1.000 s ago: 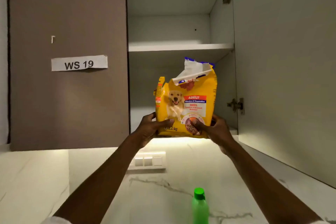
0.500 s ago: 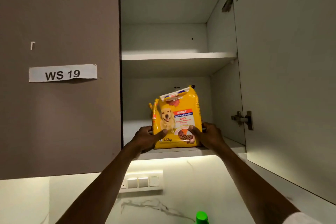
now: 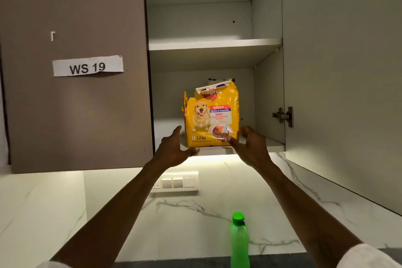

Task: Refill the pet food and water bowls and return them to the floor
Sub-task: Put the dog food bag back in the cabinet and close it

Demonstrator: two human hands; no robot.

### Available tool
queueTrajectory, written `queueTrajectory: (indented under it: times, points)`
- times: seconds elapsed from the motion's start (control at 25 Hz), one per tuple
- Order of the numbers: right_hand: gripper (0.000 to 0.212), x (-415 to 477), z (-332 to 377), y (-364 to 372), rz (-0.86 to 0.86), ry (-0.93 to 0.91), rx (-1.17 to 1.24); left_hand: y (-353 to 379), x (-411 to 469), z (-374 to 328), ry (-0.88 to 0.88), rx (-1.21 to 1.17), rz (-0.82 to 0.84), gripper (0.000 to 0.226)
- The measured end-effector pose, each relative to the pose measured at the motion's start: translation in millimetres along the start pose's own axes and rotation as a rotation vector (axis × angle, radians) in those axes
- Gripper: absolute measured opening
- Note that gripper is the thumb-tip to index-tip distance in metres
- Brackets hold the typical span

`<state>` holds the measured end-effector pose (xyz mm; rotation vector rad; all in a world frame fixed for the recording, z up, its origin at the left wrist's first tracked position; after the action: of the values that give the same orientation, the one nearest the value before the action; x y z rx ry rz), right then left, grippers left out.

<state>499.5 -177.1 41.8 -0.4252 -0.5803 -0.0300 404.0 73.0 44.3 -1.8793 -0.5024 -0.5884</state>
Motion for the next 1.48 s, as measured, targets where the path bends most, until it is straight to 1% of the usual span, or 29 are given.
queueTrajectory:
  times: [0.12, 0.2, 0.32, 0.4, 0.48, 0.56, 0.72, 0.84, 0.96, 1.08, 1.16, 1.24, 1.32, 1.36, 1.4, 1.48]
  points:
    - [0.060, -28, 6, -7, 0.008, -0.063, -0.019, -3, -26, -20, 0.018, 0.007, -0.006, 0.103]
    - [0.063, -48, 10, -16, 0.024, -0.099, -0.041, -5, -42, -36, 0.044, 0.020, -0.036, 0.098]
    - [0.066, -79, 16, -35, 0.033, -0.093, -0.051, -2, -64, -56, 0.090, 0.034, -0.045, 0.097]
    - [0.069, -101, 21, -51, 0.001, -0.103, -0.044, -1, -76, -76, 0.176, 0.127, -0.009, 0.097]
    - [0.076, -119, 23, -66, -0.036, -0.102, -0.049, -2, -86, -102, 0.289, 0.220, 0.001, 0.099]
    - [0.081, -139, 27, -81, -0.084, -0.097, -0.064, -8, -98, -134, 0.373, 0.230, -0.004, 0.100]
    - [0.078, -183, 44, -120, -0.211, -0.137, -0.072, -20, -127, -199, 0.517, 0.232, -0.025, 0.099]
    - [0.076, -219, 55, -147, -0.293, -0.164, -0.099, -30, -153, -239, 0.574, 0.217, -0.025, 0.099]
    - [0.073, -257, 70, -172, -0.381, -0.261, -0.138, -36, -182, -275, 0.655, 0.202, -0.026, 0.101]
    - [0.066, -286, 83, -205, -0.489, -0.373, -0.242, -36, -199, -319, 0.747, 0.199, 0.002, 0.105]
    - [0.063, -299, 84, -235, -0.590, -0.396, -0.274, -35, -204, -352, 0.790, 0.189, 0.002, 0.107]
    - [0.065, -305, 79, -266, -0.715, -0.359, -0.291, -32, -202, -383, 0.838, 0.178, -0.012, 0.107]
    - [0.076, -302, 64, -295, -0.804, -0.227, -0.303, -26, -197, -410, 0.873, 0.171, -0.031, 0.107]
    - [0.082, -299, 56, -307, -0.805, -0.151, -0.293, -22, -195, -420, 0.879, 0.177, -0.033, 0.107]
    - [0.088, -294, 49, -313, -0.771, -0.086, -0.264, -17, -192, -428, 0.885, 0.192, -0.027, 0.108]
    - [0.092, -287, 41, -317, -0.693, -0.031, -0.193, -7, -190, -438, 0.910, 0.221, -0.011, 0.109]
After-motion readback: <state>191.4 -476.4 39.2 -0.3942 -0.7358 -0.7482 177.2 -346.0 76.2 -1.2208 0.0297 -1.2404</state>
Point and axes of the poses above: each hand's wrist, its own x-axis towards the middle knuckle, its own y-axis out of the palm, z = x × y, the point moved 6 cm from there along x, towards the middle knuckle, and after that the axes turned 15 degrees about y, right-handed, at the moved point
